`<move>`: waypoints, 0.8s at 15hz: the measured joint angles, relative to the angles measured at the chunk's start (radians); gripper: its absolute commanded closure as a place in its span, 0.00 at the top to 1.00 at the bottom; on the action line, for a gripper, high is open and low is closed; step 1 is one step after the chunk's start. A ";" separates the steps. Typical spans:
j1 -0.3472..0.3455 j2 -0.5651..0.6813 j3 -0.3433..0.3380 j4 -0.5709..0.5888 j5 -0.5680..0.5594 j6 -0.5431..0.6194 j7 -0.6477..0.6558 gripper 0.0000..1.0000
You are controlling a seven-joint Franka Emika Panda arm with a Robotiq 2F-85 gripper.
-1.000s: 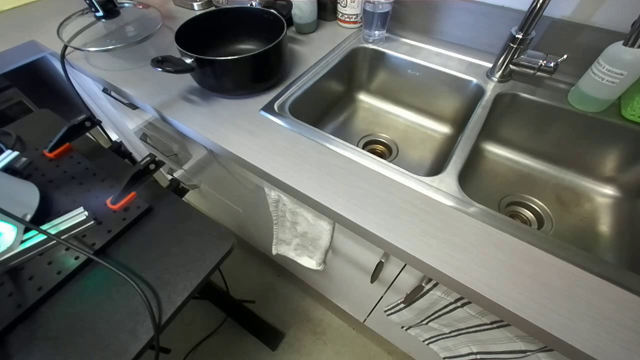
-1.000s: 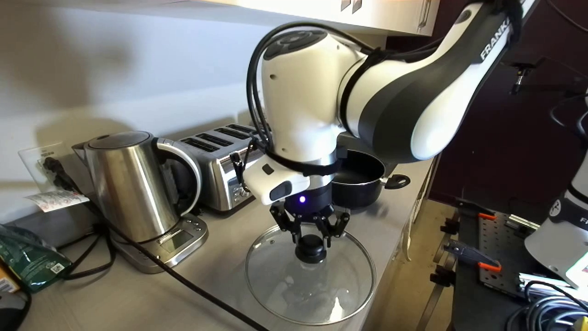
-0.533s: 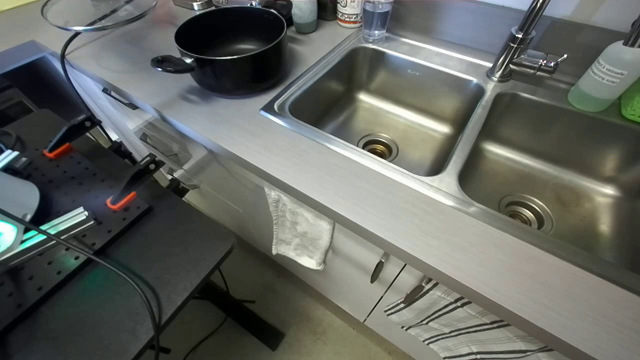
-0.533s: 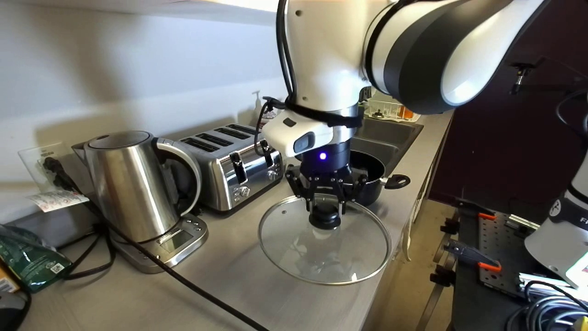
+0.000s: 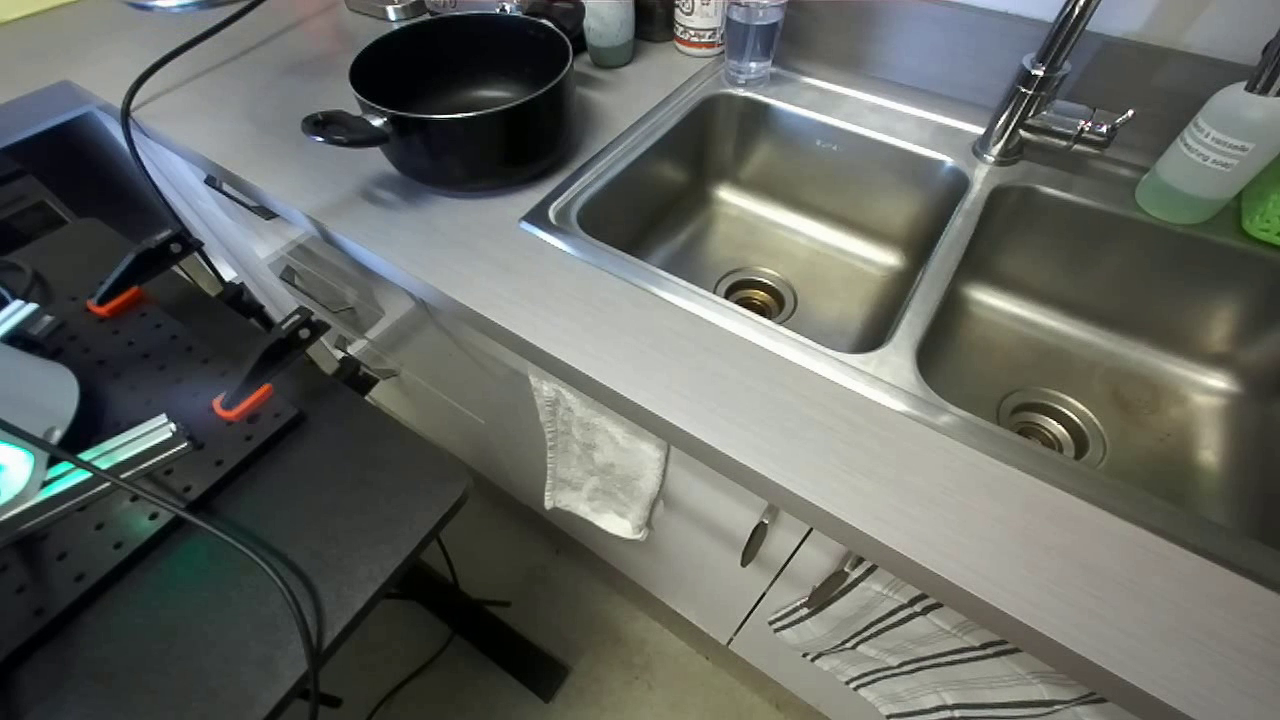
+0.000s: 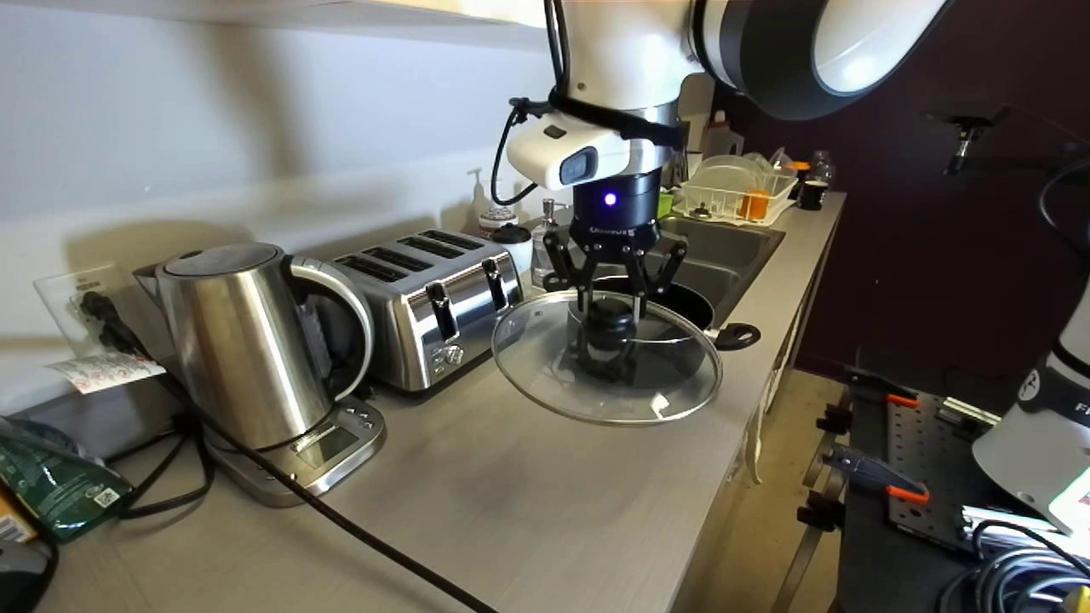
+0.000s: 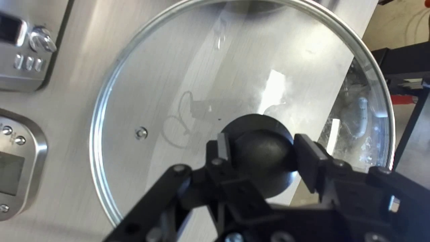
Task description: Place the lid on the pot
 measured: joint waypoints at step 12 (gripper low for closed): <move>-0.092 -0.081 -0.151 -0.023 0.018 -0.009 -0.061 0.25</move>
